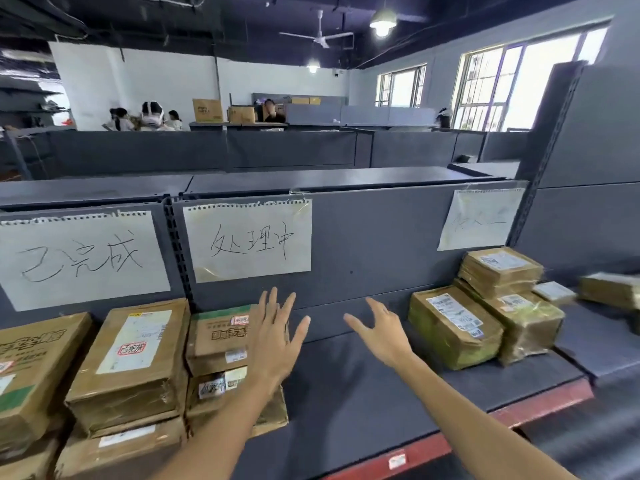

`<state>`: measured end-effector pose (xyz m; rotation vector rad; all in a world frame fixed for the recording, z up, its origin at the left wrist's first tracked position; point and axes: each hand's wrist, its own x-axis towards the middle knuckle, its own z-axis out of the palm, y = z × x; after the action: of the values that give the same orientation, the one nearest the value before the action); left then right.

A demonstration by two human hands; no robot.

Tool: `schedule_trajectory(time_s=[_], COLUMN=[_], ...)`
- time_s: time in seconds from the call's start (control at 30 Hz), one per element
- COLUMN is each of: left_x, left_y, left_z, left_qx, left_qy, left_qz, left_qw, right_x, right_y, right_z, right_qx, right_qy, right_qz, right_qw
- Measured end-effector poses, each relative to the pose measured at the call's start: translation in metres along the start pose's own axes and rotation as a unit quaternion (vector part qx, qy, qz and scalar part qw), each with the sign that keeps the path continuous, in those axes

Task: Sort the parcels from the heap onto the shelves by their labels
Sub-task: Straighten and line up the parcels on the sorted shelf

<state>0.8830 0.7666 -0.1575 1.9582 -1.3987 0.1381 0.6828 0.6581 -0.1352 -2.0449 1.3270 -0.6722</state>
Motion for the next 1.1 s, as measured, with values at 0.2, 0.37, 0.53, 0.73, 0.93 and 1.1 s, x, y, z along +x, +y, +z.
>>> schedule_trajectory(time_s=[0.2, 0.37, 0.53, 0.73, 0.93, 1.1], left_x=[-0.064, -0.106, -0.139, -0.145, -0.137, -0.124], left_y=[-0.04, -0.072, -0.098, -0.102, -0.105, -0.093], left_z=[0.014, -0.006, -0.021, -0.022, -0.009, 0.001], left_qx=[-0.031, -0.007, 0.03, 0.192, 0.182, 0.144], left_qy=[0.018, 0.05, 0.041, -0.04, -0.034, -0.016], left_qz=[-0.029, -0.048, -0.087, -0.054, -0.02, -0.022], left_qw=[0.999, 0.998, 0.995, 0.979, 0.982, 0.989], right_x=[-0.036, -0.048, -0.054, -0.054, -0.054, -0.053], right_y=[0.005, -0.011, -0.025, -0.029, -0.026, -0.017], right_z=[0.071, 0.118, 0.154, 0.166, 0.16, 0.157], right_qx=[-0.01, -0.015, 0.016, 0.059, 0.082, 0.095], right_qy=[-0.106, -0.179, -0.222, -0.244, -0.268, -0.257], right_qz=[0.016, -0.011, 0.003, 0.015, 0.014, 0.032], right_qw=[0.994, 0.984, 0.975, 0.968, 0.96, 0.961])
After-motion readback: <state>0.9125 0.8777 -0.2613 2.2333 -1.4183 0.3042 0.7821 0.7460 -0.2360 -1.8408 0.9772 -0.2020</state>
